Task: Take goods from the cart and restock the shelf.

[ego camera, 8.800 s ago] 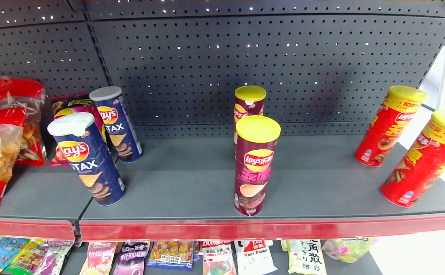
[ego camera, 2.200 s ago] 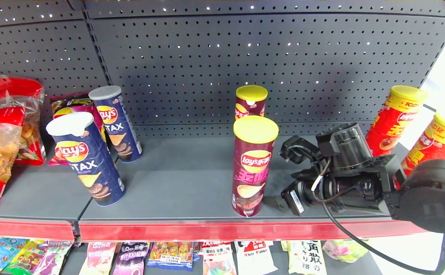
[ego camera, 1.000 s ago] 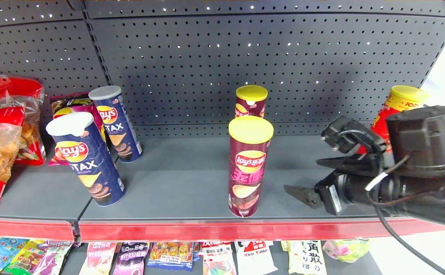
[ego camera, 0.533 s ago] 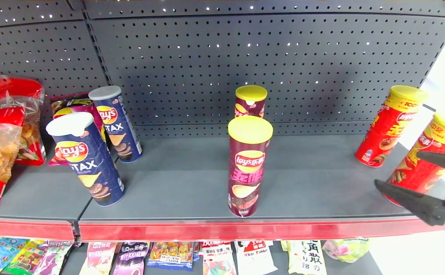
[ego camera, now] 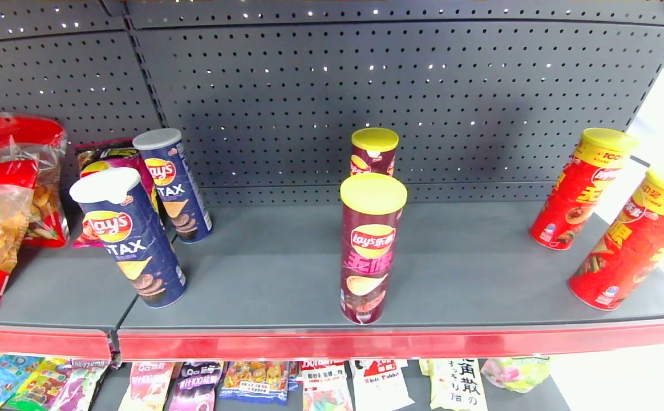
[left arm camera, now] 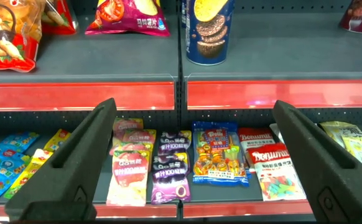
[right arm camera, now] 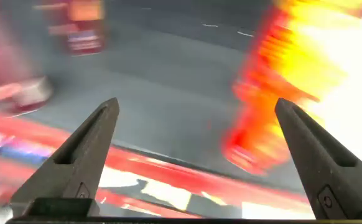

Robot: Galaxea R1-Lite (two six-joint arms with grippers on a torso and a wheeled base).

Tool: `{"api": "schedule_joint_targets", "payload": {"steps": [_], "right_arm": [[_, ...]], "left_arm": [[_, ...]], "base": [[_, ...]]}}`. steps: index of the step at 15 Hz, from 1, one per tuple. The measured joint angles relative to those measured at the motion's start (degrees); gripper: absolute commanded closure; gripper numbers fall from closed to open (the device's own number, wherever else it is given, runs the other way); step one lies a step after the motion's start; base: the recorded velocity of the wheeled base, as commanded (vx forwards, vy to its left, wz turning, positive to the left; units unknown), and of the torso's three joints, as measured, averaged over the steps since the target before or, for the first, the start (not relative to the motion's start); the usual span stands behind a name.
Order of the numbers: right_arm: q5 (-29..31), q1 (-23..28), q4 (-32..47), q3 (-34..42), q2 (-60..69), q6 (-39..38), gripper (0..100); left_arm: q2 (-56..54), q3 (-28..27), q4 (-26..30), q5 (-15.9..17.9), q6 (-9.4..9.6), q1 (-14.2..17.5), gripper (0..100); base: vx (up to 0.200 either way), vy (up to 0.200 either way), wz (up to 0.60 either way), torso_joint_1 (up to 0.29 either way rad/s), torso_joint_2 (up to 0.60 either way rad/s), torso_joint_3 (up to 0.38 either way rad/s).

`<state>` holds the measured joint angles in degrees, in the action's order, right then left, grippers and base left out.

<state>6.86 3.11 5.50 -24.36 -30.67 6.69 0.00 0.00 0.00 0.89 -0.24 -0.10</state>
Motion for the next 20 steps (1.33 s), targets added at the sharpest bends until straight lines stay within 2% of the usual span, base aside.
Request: {"api": "schedule_joint_targets", "payload": {"steps": [2,3,8,11,12,16,20], "right_arm": [[7.72,3.06,5.28,2.86,4.83,-0.02,0],[9.72,4.44,6.35,4.33,7.02,0.00,0],[8.29,4.28,5.91,12.26,20.07,2.55,0],[7.12,3.56,2.00,17.64,23.71,-0.13,0],[5.96,3.47,1.76,18.65,24.22,-1.11,0],[-8.83,3.39,-6.64,22.52,25.08,-5.85,0],[-11.95,2.32,-6.73,23.26,23.93,-5.63,0]], "left_arm": [[0.00,0.00,0.00,0.00,0.02,0.00,0],[0.00,0.00,0.00,0.00,0.02,0.00,0],[0.00,0.00,0.00,0.00,0.02,0.02,0],[0.00,0.00,0.00,0.00,0.09,0.00,0],[0.00,0.00,0.00,-0.02,0.06,0.00,0],[0.00,0.00,0.00,0.00,0.09,0.00,0],[0.00,0.00,0.00,0.00,0.09,0.00,0]], "base": [[0.000,0.000,0.00,0.000,0.00,0.000],[0.000,0.000,0.00,0.000,0.00,0.000],[0.000,0.000,0.00,0.000,0.00,0.000],[0.000,0.000,0.00,0.000,0.00,0.000],[0.000,0.000,0.00,0.000,0.00,0.000],[0.000,0.000,0.00,0.000,0.00,0.000],[0.000,0.000,0.00,0.000,0.00,0.000]]}}
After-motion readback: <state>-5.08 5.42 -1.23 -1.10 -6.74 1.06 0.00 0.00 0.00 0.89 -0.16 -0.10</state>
